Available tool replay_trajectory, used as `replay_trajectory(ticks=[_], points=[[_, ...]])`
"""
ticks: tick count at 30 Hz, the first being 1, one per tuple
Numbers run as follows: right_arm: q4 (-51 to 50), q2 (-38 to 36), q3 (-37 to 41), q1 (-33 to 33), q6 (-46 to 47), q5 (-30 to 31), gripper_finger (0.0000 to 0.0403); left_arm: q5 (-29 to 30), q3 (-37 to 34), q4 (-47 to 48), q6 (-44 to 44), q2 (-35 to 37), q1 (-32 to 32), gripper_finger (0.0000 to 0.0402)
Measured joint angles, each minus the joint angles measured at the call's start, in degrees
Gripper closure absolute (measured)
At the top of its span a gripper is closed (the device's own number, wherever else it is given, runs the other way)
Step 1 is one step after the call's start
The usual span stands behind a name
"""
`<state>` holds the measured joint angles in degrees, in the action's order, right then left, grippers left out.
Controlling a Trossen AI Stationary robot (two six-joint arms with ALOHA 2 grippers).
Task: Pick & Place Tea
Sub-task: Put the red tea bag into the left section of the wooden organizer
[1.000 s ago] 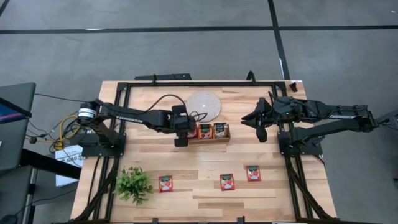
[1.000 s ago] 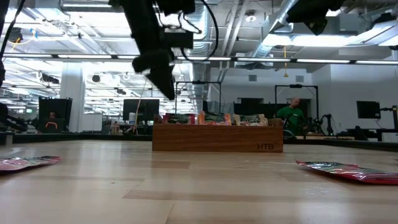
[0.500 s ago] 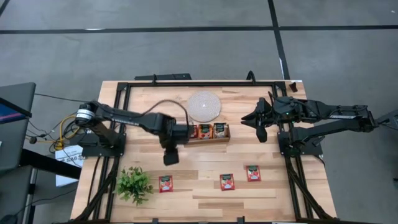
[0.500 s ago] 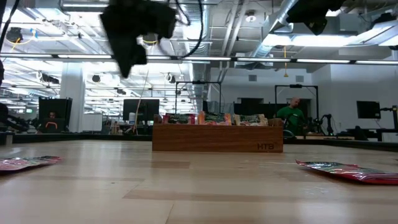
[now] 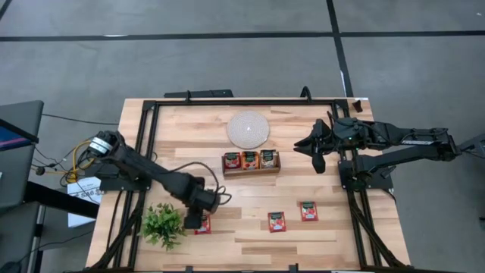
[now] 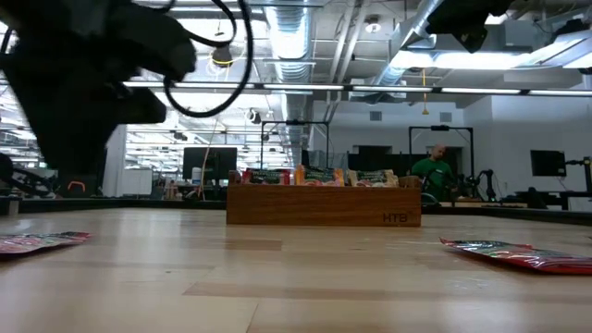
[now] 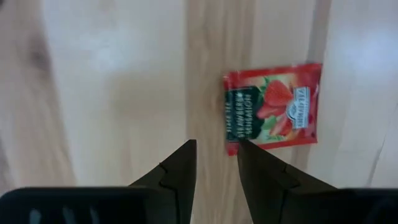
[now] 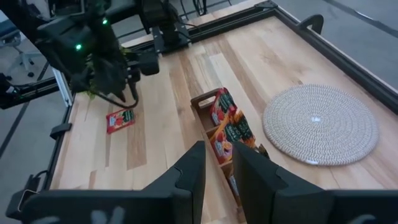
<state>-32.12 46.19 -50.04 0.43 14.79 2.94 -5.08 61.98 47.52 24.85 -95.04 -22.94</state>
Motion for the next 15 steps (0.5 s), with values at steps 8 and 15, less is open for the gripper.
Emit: replay_trajectory(ticks=[8,15], points=[[0.0,0.0,0.0,0.0,-0.16,0.0,0.0331,1.0,-2.91,-6.27,1.89,-0.58,-4.5,0.0294],[-0.02,0.0,0.0,-0.01,-2.48,0.0,0.0331,6.09,-2.89,-8.95,3.37,-3.27,-3.88,0.0294]])
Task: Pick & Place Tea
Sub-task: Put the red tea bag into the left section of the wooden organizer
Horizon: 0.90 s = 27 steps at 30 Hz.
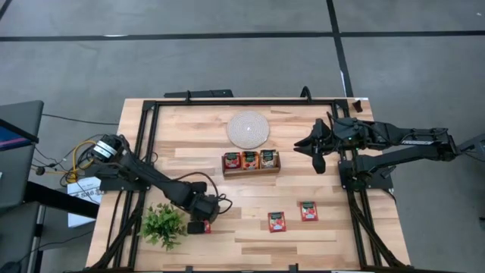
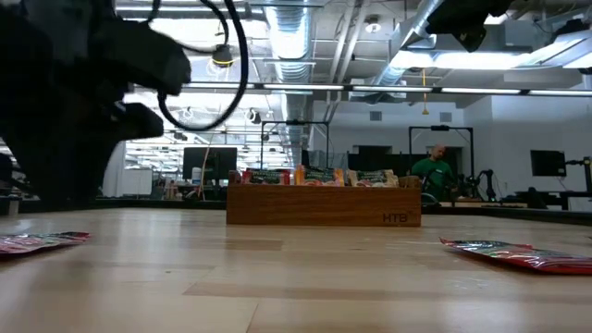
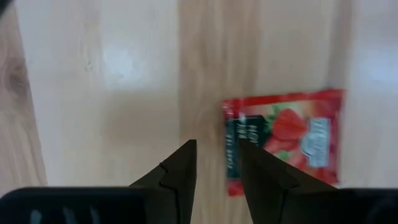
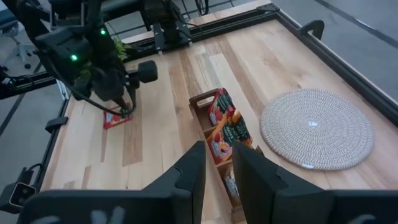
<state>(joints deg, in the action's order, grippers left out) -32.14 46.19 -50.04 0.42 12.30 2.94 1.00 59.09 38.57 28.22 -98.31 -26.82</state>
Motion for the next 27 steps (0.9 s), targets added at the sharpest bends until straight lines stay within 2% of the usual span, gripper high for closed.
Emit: replay_trajectory(ticks=[5,10,15,20,27], points=[[-0.24,0.0,0.0,0.01,-0.29,-0.02,0.0331,-0.33,0.0,-0.31,1.1,-3.15,0.64,0.0294],[-0.26,-0.01,0.0,0.01,-0.29,-0.04,0.0331,-3.23,0.07,-1.27,3.08,-3.83,0.56,0.0294],[-0.34,0.0,0.0,0.0,-0.29,-0.07,0.0331,-2.91,0.42,-0.72,4.94,-3.66,0.77,0.0294],[-0.33,-0.01,0.0,0.01,-0.29,-0.09,0.0331,0.06,3.91,2.16,4.82,-3.62,1.0,0.0294],[-0.35,0.0,0.0,-0.01,-0.29,-0.17,0.0331,-1.61,5.7,3.28,4.88,-3.69,-0.06,0.0294]])
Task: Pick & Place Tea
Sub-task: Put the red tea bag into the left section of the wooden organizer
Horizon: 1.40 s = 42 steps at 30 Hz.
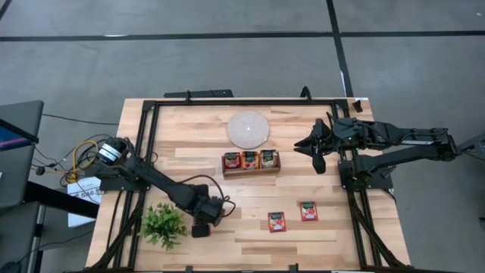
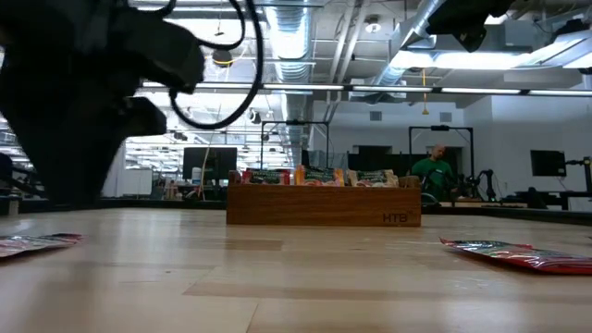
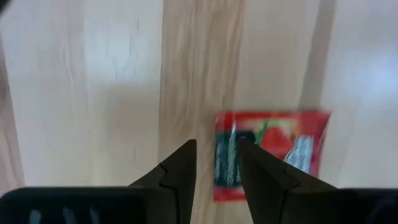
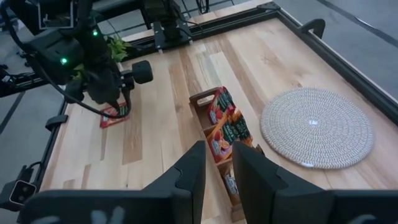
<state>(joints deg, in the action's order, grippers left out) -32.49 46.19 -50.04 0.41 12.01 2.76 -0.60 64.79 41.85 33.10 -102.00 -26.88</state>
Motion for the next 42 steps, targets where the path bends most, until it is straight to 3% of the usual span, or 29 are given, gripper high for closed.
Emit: replay_trajectory(ticks=[25,37,42], points=[[-0.05,0.0,0.0,0.0,-0.02,-0.02,0.0331,-1.81,-2.97,-1.74,4.39,-0.21,-2.1,0.0294],[-0.04,-0.01,0.0,0.0,-0.43,0.0,0.0331,0.61,-5.16,-5.59,5.87,-0.23,-2.0,0.0294],[-0.04,-0.01,0.0,0.01,-0.44,0.0,0.0331,4.99,-5.16,-5.53,5.71,-0.23,-1.86,0.0294]])
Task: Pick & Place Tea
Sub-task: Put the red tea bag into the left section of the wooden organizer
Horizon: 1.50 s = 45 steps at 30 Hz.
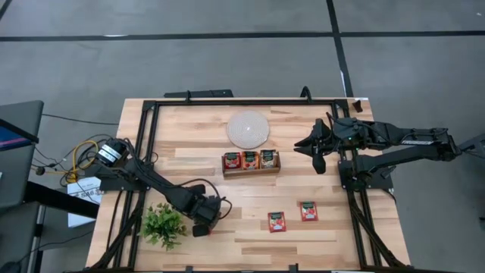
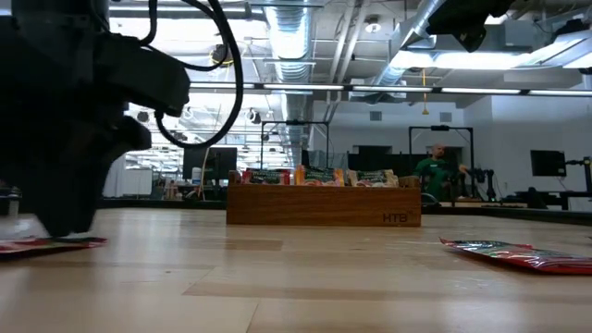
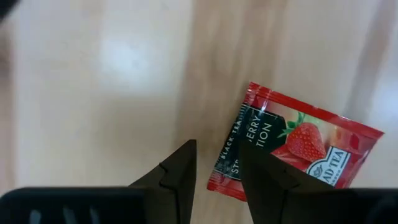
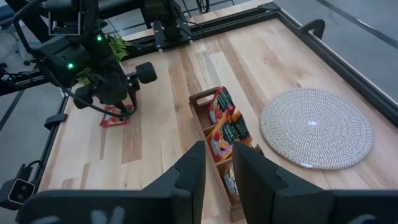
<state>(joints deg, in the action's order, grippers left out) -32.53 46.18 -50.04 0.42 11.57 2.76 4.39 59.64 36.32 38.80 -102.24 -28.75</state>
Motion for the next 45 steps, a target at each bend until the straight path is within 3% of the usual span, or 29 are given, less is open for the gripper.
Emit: replay_trajectory(ticks=[9,22,28,45], points=[[0.0,-0.01,0.0,-0.01,0.02,0.0,0.0331,4.4,0.0,0.85,3.1,0.0,4.33,0.0294],[0.0,0.01,0.0,-0.01,0.02,0.0,0.0331,4.23,2.93,2.62,-0.02,1.78,5.52,0.0294],[0.06,-0.01,-0.01,-0.01,0.02,0.0,0.0331,0.62,2.93,2.19,-3.83,2.32,5.52,0.0294],[-0.05,-0.01,-0.02,-0.01,-0.02,-1.38,0.0331,0.4,3.22,0.66,-6.42,-3.76,6.05,0.0294]])
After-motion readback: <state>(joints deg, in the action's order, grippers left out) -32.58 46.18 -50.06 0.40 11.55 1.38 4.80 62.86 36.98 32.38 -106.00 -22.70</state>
